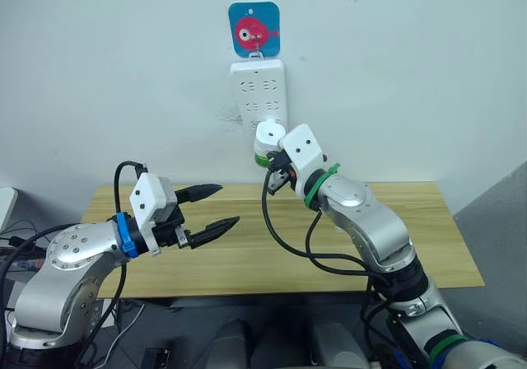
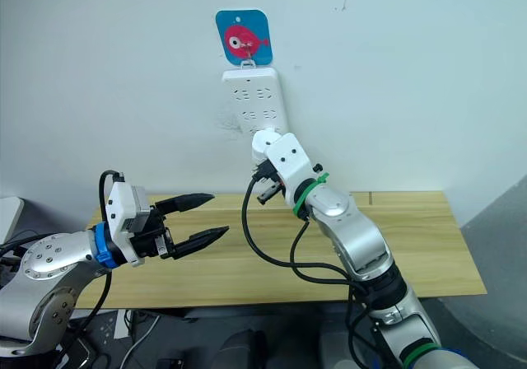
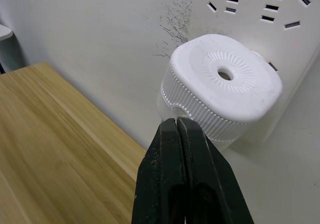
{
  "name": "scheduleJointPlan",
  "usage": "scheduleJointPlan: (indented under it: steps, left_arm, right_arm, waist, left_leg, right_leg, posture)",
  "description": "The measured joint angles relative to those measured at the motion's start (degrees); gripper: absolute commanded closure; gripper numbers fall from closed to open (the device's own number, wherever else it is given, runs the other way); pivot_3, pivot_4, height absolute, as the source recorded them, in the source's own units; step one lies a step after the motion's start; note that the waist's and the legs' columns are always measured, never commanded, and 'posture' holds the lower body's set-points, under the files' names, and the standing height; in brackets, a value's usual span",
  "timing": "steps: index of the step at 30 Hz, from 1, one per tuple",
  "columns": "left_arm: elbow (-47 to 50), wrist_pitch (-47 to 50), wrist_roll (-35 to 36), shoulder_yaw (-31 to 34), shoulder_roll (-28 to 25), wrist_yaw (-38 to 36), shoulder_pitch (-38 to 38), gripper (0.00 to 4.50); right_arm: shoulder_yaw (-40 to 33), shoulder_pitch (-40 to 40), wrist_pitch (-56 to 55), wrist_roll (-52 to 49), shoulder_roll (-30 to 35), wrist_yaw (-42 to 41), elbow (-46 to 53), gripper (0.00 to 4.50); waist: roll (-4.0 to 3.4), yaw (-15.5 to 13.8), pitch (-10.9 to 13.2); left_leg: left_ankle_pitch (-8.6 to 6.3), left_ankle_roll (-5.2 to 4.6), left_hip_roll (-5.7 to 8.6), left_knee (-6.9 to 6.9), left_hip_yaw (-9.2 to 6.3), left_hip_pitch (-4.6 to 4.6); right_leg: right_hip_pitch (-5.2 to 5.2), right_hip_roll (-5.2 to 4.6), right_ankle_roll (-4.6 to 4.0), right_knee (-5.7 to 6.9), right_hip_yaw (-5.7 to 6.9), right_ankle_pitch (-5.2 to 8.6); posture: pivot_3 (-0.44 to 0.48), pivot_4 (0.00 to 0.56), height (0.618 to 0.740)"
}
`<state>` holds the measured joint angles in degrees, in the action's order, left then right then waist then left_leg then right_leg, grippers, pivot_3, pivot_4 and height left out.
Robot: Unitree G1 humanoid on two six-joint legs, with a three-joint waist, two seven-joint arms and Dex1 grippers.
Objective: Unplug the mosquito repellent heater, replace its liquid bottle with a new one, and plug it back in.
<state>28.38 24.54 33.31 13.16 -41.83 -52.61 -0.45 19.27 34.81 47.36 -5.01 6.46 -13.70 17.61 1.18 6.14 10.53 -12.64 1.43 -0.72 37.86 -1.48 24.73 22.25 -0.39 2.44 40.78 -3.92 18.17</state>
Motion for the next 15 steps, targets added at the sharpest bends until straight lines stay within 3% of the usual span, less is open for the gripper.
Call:
scheduleJointPlan:
  steps: [6, 13, 15]
  left_arm:
    - [-0.5, 0.0, 0.0, -0.2, 0.3, 0.7, -0.3, 0.79]
    - [-4.3, -0.4, -1.1, -0.3, 0.4, 0.9, -1.5, 0.79]
    - [-5.7, -1.2, -2.3, -0.3, 0.0, 0.6, -1.4, 0.43]
  right_arm:
    - [-0.7, 0.0, 0.6, -0.9, 0.7, -0.9, 0.3, 4.47]
    - [-2.2, -2.2, 1.8, -6.3, 10.0, -12.0, 7.5, 4.47]
    - [-2.1, -2.8, 1.7, -7.6, 13.9, -15.4, 9.2, 4.5]
  waist:
    - [0.0, 0.0, 0.0]
    - [0.01, -0.1, 0.0]
    - [0.01, -0.1, 0.0]
  left_leg:
    - [0.01, 0.0, 0.01, 0.03, 0.0, 0.0]
    - [-0.01, -0.01, 0.0, -0.15, -0.02, 0.01]
    - [-0.01, -0.01, 0.0, -0.15, 0.01, 0.01]
  right_leg:
    - [-0.01, 0.0, 0.0, 0.0, 0.0, 0.0]
    - [0.0, -0.01, 0.0, -0.16, 0.06, 0.0]
    - [0.0, -0.01, 0.0, -0.2, 0.05, 0.0]
  posture:
    - [-0.098, 0.157, 0.74]
    - [-0.087, 0.133, 0.74]
    - [-0.082, 0.127, 0.74]
